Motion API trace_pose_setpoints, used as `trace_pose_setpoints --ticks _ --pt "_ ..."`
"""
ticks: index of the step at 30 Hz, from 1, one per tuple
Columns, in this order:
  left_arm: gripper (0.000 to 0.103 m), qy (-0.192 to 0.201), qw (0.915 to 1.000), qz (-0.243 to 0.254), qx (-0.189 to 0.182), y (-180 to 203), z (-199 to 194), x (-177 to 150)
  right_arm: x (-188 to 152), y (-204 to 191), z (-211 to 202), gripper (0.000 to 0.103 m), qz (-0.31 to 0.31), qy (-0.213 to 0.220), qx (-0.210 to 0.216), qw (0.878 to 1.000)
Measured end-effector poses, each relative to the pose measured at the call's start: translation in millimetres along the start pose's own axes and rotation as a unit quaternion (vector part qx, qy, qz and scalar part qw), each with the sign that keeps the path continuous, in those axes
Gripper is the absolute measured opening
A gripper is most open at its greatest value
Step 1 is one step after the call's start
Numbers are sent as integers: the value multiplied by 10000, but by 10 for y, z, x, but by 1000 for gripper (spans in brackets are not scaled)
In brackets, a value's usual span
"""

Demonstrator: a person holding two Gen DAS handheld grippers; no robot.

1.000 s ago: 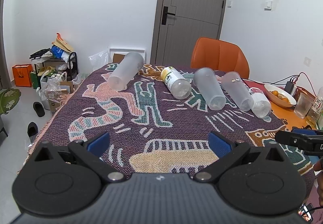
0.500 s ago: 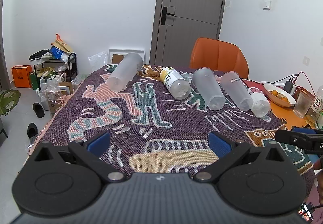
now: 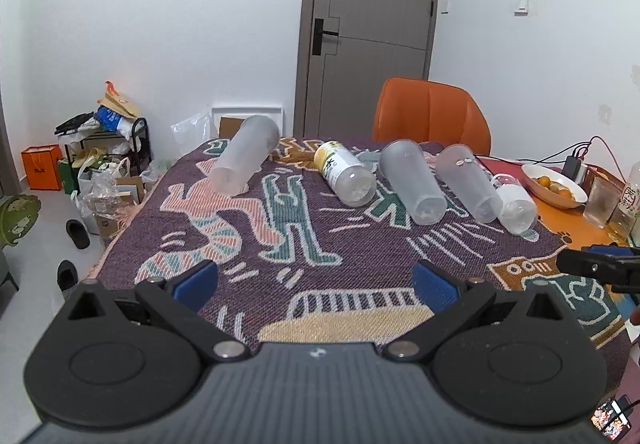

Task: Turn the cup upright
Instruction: 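Move the right gripper to the lying white-banded clear cup and close on it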

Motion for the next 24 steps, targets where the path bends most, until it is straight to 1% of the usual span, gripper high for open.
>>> trace_pose_setpoints --ticks 3,6,11,16,20,22,24 --pt "103 59 9999 66 -65 66 36 50 21 90 -26 103 57 92 -46 9999" --pt "103 108 9997 144 -135 154 87 98 48 187 -39 103 66 171 -193 9996" --pt "103 132 9990 263 -329 298 177 149 57 339 -51 103 153 239 -314 9991" --pt "103 119 9981 346 -500 437 273 170 57 447 -15 103 206 228 -402 9987" --pt "103 89 9976 384 -565 542 382 193 56 539 39 102 236 227 -476 9983" --pt "103 78 9975 390 -576 584 449 199 69 597 84 101 264 209 -529 9980" --pt "103 55 9976 367 -587 618 529 211 83 673 152 96 295 172 -574 9978"
Point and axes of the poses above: each gripper's, at about its wrist camera, not at the fingertips, and z roughly the way its jaws point, y to its right, x to its top, the point moved 1 cm from there along z, roughly the way its jaws point, and after that the axes turned 8 degrees about -z, right-handed, at the moved point
